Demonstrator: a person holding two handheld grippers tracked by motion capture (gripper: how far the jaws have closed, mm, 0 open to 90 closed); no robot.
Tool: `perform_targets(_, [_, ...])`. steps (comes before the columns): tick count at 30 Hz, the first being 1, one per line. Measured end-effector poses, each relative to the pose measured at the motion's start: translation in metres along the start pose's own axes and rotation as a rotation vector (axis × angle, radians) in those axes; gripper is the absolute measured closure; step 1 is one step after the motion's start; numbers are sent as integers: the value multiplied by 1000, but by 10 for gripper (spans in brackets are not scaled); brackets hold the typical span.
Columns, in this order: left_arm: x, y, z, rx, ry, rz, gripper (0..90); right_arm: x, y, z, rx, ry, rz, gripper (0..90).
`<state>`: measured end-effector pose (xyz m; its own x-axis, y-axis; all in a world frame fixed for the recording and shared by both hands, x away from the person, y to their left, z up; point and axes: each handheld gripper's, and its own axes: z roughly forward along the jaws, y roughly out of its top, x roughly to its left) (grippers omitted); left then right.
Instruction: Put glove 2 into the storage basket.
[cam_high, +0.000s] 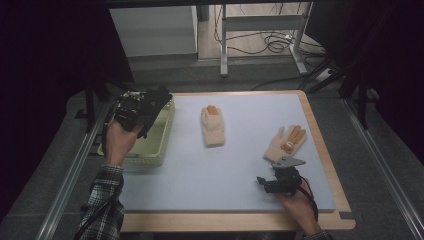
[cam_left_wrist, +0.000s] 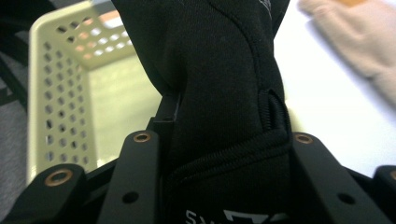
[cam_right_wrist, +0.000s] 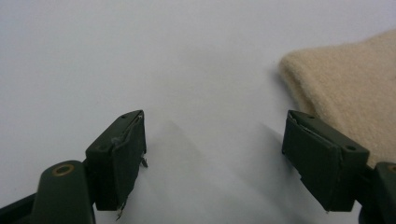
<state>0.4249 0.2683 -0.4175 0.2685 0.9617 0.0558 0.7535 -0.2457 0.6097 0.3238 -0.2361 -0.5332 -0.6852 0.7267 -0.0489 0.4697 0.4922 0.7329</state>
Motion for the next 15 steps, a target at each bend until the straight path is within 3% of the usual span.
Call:
perform_targets(7, [24, -10, 21, 54, 16, -42, 622, 0, 0, 0, 0, 0, 0, 213])
perform_targets(15, [41, -18, 47, 180, 48, -69, 614, 0, 0, 0, -1, 1, 1, 213])
